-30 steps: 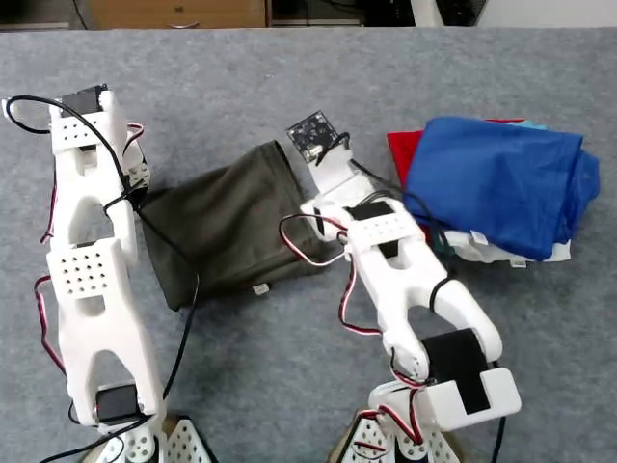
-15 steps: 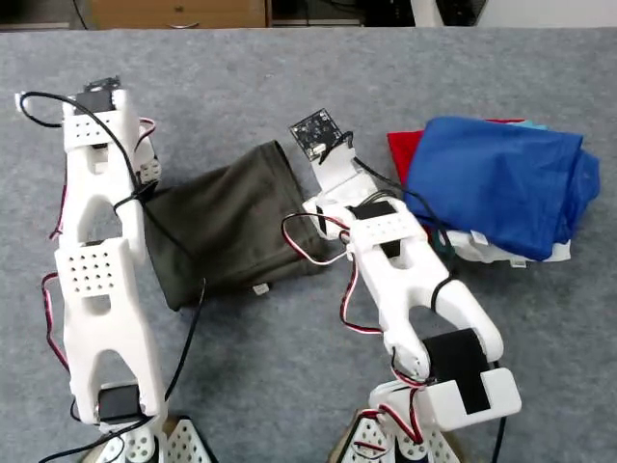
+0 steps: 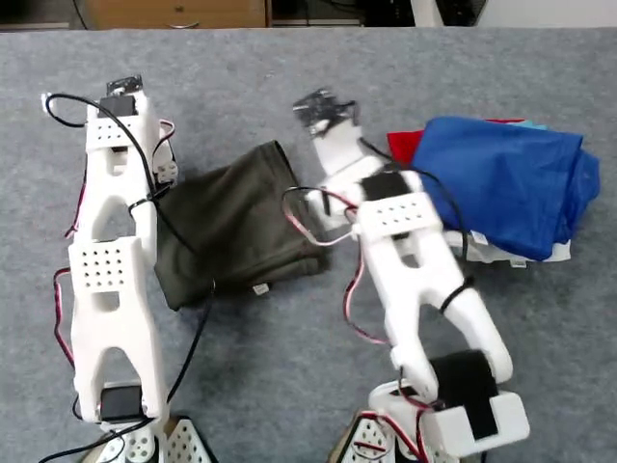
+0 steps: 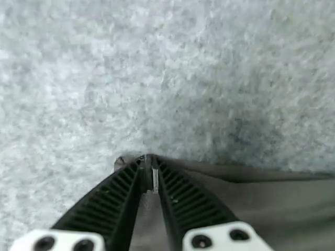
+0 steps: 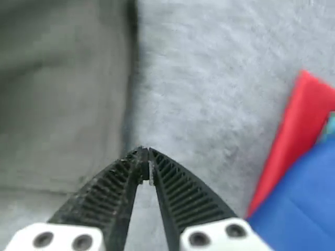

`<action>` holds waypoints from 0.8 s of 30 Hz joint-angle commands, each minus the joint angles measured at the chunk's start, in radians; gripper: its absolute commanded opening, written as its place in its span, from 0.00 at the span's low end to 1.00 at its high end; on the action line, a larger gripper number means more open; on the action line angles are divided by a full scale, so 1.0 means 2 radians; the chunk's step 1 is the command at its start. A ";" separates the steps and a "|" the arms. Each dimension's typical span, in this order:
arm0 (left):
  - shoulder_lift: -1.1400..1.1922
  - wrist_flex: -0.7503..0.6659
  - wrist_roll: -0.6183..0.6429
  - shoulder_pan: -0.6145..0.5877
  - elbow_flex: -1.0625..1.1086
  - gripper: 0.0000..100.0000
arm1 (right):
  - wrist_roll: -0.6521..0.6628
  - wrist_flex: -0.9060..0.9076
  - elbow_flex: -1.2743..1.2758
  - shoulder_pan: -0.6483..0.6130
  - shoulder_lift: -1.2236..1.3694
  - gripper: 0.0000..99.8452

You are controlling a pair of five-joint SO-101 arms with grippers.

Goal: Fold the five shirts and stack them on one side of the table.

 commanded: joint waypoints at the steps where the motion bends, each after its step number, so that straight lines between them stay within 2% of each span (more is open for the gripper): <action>1: 0.016 -0.015 0.004 0.002 -0.018 0.02 | 0.000 0.018 -0.030 -0.055 -0.020 0.01; 4: 0.028 -0.011 0.009 0.002 -0.042 0.02 | 0.000 0.005 -0.026 -0.073 0.003 0.01; 13: 0.042 -0.005 0.028 -0.002 -0.061 0.02 | -0.003 -0.004 -0.027 -0.056 0.170 0.00; 17: 0.043 -0.005 0.029 -0.003 -0.061 0.02 | -0.002 0.043 -0.058 -0.028 0.177 0.00; 21: 0.043 -0.005 0.066 -0.013 -0.061 0.02 | 0.004 0.046 -0.046 -0.010 0.175 0.00; 24: 0.043 -0.005 0.068 -0.015 -0.061 0.02 | 0.013 0.046 -0.040 -0.011 0.174 0.00</action>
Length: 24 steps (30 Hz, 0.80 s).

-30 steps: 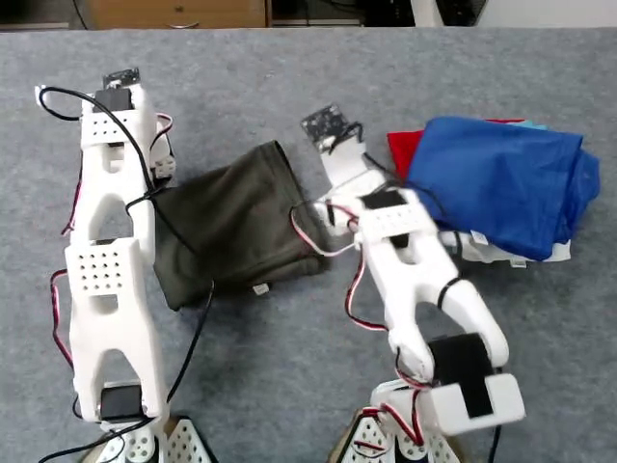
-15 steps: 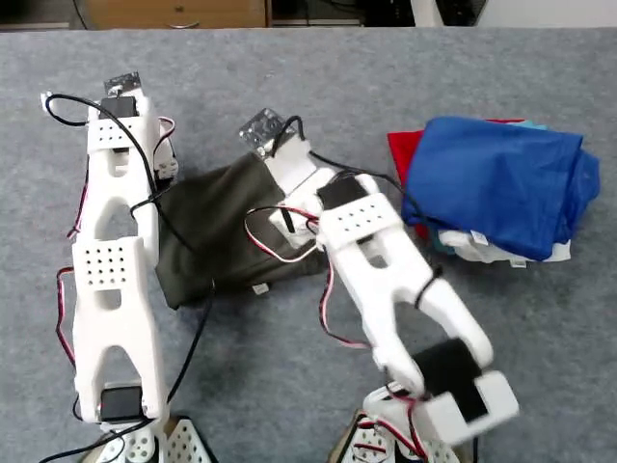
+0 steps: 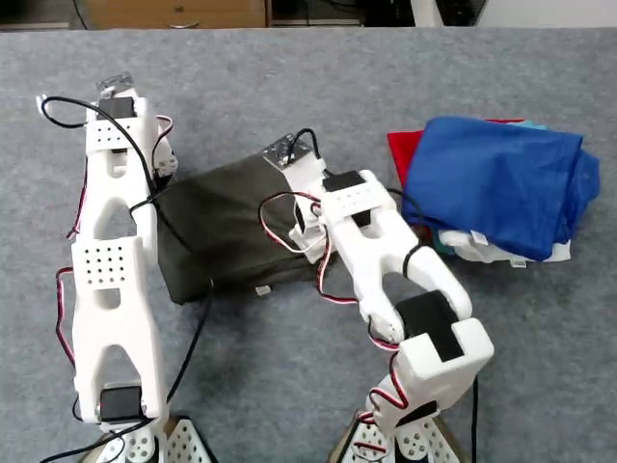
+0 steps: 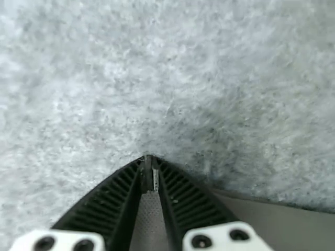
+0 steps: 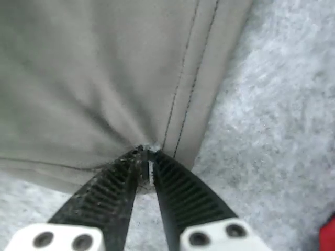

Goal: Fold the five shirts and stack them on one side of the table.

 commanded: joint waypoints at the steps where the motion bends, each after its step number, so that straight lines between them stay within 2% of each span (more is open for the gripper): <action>1: 0.001 -0.002 0.000 -0.009 -0.003 0.02 | 0.006 0.004 -0.013 0.009 -0.003 0.00; 6: 0.001 -0.001 -0.021 -0.005 -0.003 0.02 | 0.005 0.057 -0.069 -0.003 -0.053 0.00; 13: -0.012 0.048 -0.044 -0.002 -0.035 0.02 | 0.008 0.085 -0.168 0.000 -0.095 0.01; 16: -0.020 0.091 -0.044 -0.003 -0.087 0.02 | 0.008 0.072 -0.221 -0.003 -0.060 0.01; 19: -0.026 0.099 -0.045 -0.004 -0.110 0.02 | 0.008 0.049 -0.281 -0.003 0.007 0.01; 21: -0.046 0.101 -0.044 -0.011 -0.096 0.02 | 0.008 0.051 -0.329 -0.003 0.056 0.01; 24: -0.089 0.101 -0.044 -0.015 -0.015 0.02 | 0.008 0.081 -0.395 -0.003 0.124 0.00</action>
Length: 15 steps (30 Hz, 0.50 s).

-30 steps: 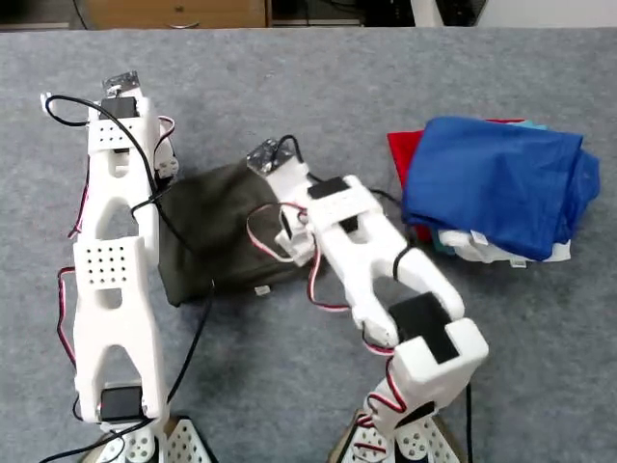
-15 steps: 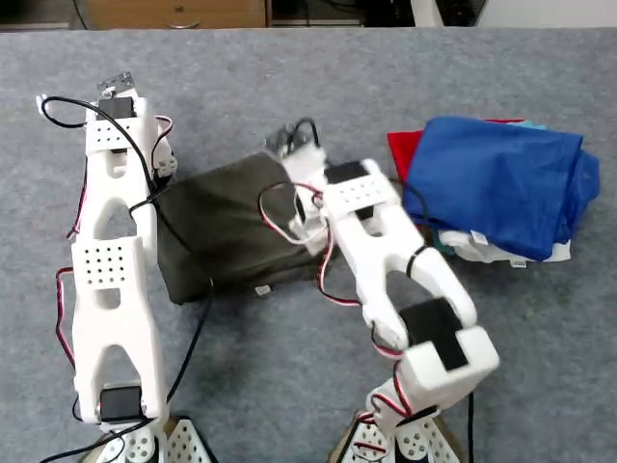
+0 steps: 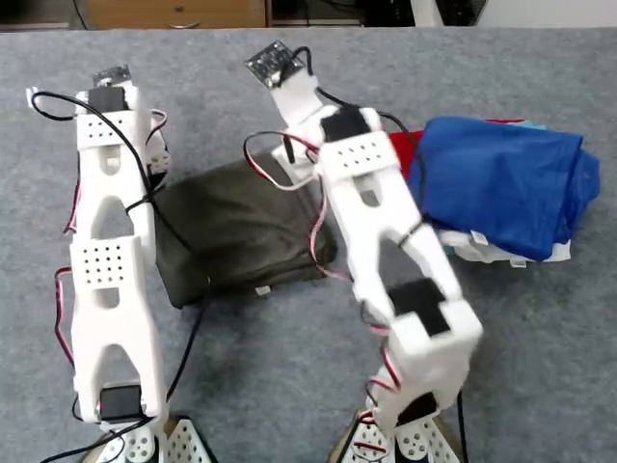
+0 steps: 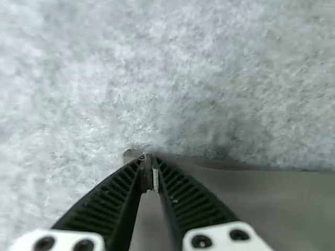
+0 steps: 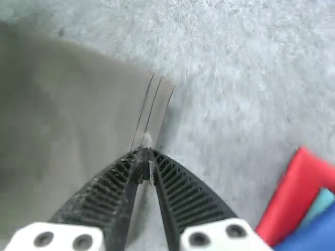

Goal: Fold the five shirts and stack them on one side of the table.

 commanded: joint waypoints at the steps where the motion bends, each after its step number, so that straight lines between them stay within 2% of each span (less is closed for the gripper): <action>1: -0.082 0.008 -0.005 -0.009 0.080 0.02 | 0.003 0.042 -0.096 -0.003 0.056 0.00; 6: -0.198 -0.009 -0.004 -0.008 0.262 0.02 | 0.004 0.157 -0.189 -0.003 0.099 0.00; 11: -0.320 -0.101 -0.005 -0.006 0.476 0.02 | 0.004 0.165 -0.228 -0.004 0.124 0.00; 15: -0.429 -0.203 -0.027 0.016 0.668 0.02 | 0.004 0.140 -0.244 -0.003 0.159 0.00</action>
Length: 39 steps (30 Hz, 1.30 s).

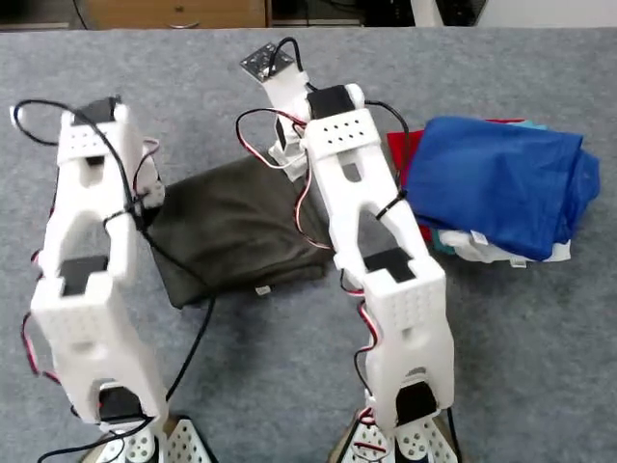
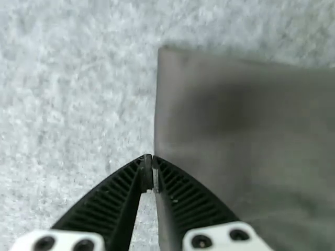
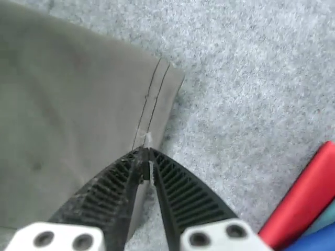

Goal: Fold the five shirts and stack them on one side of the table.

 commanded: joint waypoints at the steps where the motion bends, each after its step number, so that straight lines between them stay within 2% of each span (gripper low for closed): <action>1: -0.119 -0.093 -0.026 0.025 0.180 0.02 | 0.004 -0.025 -0.030 -0.003 0.020 0.00; 3: -0.159 -0.128 -0.042 0.041 0.247 0.02 | 0.004 -0.041 -0.030 -0.003 0.037 0.00; 7: -0.183 -0.133 -0.059 0.066 0.306 0.02 | 0.002 -0.069 -0.030 -0.002 0.063 0.00; 14: -0.181 -0.125 -0.077 0.072 0.338 0.02 | 0.003 -0.080 -0.030 -0.001 0.087 0.00; 20: -0.185 -0.121 -0.089 0.038 0.319 0.02 | 0.003 -0.071 -0.030 -0.001 0.078 0.00; 31: -0.185 -0.063 -0.090 -0.068 0.209 0.02 | 0.004 0.058 -0.029 -0.002 -0.028 0.00; 39: -0.185 -0.062 -0.090 -0.084 0.252 0.02 | 0.004 0.170 -0.024 0.023 -0.125 0.00</action>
